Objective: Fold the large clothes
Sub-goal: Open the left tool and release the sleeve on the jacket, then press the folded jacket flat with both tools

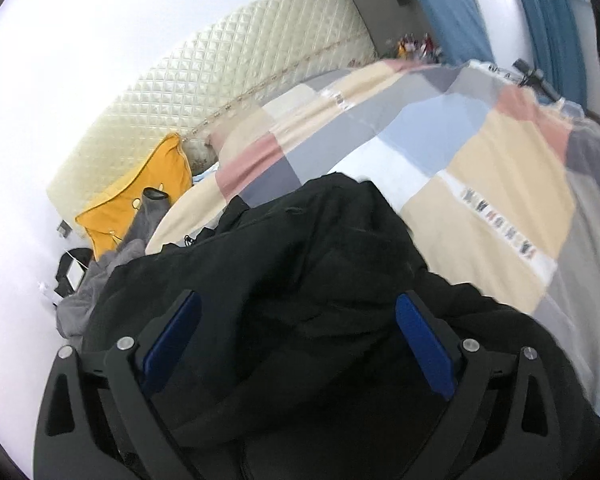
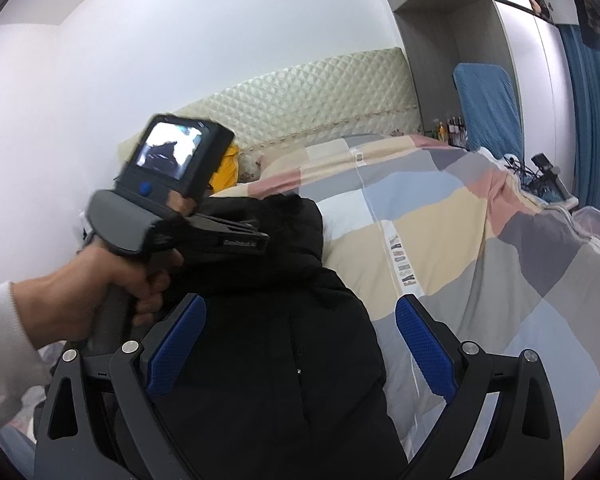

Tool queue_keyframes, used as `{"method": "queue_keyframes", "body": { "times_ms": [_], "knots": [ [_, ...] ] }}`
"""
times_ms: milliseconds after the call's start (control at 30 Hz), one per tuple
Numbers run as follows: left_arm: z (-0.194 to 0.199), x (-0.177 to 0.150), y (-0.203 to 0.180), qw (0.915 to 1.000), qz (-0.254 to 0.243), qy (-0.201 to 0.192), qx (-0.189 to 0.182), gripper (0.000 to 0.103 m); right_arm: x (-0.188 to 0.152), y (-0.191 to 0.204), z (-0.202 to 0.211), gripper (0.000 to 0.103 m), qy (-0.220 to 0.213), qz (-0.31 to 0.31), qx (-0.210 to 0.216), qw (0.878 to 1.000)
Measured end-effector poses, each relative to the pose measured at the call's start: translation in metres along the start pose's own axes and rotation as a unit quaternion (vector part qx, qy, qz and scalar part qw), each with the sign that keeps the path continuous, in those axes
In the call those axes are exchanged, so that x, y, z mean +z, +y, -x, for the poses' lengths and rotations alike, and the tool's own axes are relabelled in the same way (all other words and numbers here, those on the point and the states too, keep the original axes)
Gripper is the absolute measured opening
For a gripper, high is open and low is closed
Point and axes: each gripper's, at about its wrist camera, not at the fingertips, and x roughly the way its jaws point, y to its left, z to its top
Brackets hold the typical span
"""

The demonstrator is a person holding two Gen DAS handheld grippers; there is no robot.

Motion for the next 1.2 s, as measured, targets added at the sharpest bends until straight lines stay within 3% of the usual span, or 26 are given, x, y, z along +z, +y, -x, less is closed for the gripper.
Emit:
{"method": "queue_keyframes", "body": {
  "times_ms": [67,333,467,700,900,1033,1200],
  "knots": [
    [0.017,-0.002,0.013,0.9992,0.031,-0.004,-0.025,0.098,0.000,0.004,0.003,0.096,-0.006,0.010,-0.001,1.000],
    [0.078,-0.022,0.072,0.9878,0.134,-0.051,-0.062,0.098,0.005,0.021,0.015,0.096,-0.018,0.031,0.021,0.999],
    [0.119,-0.046,0.109,0.9733,0.202,-0.069,-0.084,0.098,0.012,0.032,0.030,0.096,-0.028,0.038,0.028,0.998],
    [0.147,-0.078,0.157,0.9576,0.256,-0.093,-0.092,0.098,0.050,0.068,0.040,0.096,-0.058,0.068,0.052,0.995],
    [0.111,-0.089,0.205,0.9560,0.277,-0.074,-0.060,0.098,0.102,0.094,-0.001,0.095,-0.055,0.082,0.068,0.993],
    [0.058,-0.092,0.226,0.9576,0.281,-0.043,-0.048,0.098,0.122,0.106,-0.071,0.085,-0.010,0.078,0.071,0.994],
    [-0.018,-0.100,0.227,0.9582,0.281,0.005,-0.055,0.097,0.102,0.121,-0.182,0.079,0.062,0.102,0.059,0.991]
  ]
}}
